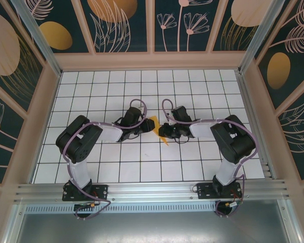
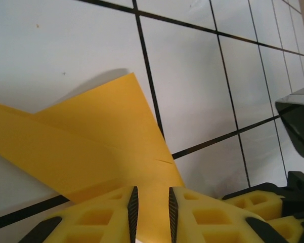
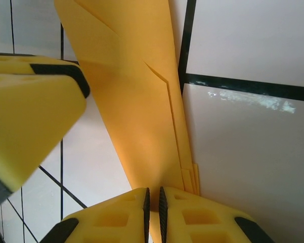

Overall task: Fold a paper plane with a square sheet of paper (pick it up from the middle)
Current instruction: Fold the wing for the fifth time at the center of the table.

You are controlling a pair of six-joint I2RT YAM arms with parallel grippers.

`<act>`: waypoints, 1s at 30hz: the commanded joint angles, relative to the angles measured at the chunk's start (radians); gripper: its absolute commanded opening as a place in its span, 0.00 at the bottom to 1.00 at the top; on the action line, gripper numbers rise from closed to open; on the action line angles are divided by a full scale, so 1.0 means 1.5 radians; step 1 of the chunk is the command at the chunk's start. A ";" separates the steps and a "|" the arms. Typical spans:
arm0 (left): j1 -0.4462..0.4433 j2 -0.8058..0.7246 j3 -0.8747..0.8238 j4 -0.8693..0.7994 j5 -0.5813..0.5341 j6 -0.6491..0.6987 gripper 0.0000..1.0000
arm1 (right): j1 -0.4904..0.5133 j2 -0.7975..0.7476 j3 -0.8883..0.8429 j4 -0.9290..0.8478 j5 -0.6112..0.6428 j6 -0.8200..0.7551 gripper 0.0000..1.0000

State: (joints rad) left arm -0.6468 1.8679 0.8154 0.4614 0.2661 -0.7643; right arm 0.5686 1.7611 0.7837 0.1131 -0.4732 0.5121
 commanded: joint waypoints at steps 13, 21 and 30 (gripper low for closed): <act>-0.001 0.041 0.059 -0.101 -0.073 0.023 0.24 | -0.003 0.030 -0.006 -0.045 0.018 -0.010 0.17; -0.002 0.059 0.053 -0.099 -0.052 0.014 0.22 | -0.002 -0.043 0.022 0.003 -0.069 -0.015 0.17; -0.001 0.063 0.055 -0.100 -0.044 0.013 0.22 | 0.005 0.000 0.036 -0.016 -0.100 -0.031 0.16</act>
State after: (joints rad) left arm -0.6502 1.9121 0.8944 0.3481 0.2207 -0.7593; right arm 0.5694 1.7283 0.8150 0.1081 -0.5865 0.4950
